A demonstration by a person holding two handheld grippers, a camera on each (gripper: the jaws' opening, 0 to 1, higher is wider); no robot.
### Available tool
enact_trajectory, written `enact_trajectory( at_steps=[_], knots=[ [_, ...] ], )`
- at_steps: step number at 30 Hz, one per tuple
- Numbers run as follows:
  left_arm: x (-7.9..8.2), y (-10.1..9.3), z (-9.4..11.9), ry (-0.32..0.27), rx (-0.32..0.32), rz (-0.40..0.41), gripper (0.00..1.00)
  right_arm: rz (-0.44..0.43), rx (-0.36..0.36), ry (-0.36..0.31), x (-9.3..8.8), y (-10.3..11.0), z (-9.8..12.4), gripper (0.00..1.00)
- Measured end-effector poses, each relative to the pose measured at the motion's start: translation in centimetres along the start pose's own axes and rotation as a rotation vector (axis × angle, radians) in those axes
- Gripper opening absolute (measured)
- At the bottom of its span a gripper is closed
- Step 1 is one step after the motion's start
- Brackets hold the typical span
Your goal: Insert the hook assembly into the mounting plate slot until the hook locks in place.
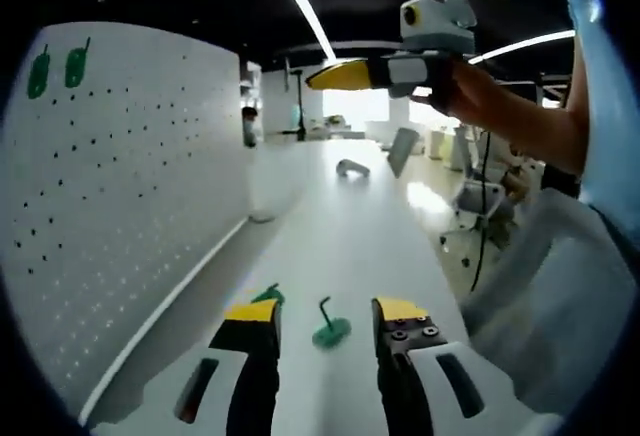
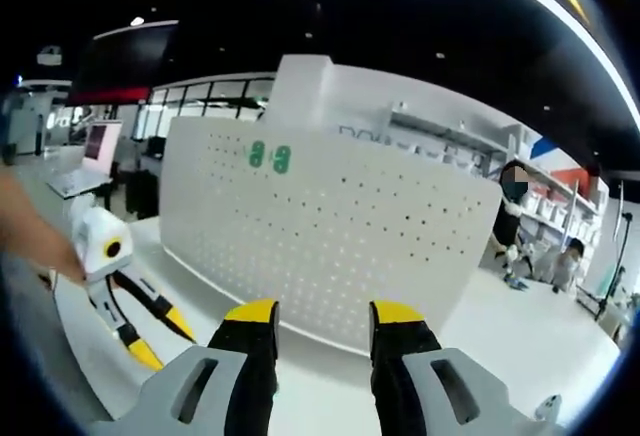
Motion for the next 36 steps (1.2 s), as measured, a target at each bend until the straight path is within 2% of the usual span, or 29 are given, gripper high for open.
enact_trajectory(
  at_steps=[20, 31, 36],
  knots=[
    [-1.9, 0.0, -4.9, 0.041, -0.066, 0.048, 0.30, 0.008, 0.031, -0.016, -0.1, -0.5, -0.3, 0.37],
    [-3.1, -0.1, -6.8, 0.065, -0.081, 0.069, 0.23, 0.008, 0.036, -0.003, -0.6, -0.8, -0.5, 0.37],
    [-3.2, 0.3, -7.4, 0.058, -0.076, 0.089, 0.21, 0.017, 0.037, -0.001, -0.5, -0.8, -0.6, 0.37]
  ],
)
Point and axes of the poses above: the point that each gripper's makers call its tool centre point, and the gripper's own axes: z roughly backward along the fingers, y roughly to its left, x roughly out of its top, the point moved 5 cm from there along z, roughly backward along the fingers, and after that the axes turned 6 degrees about -z, right-handed, at the moved point
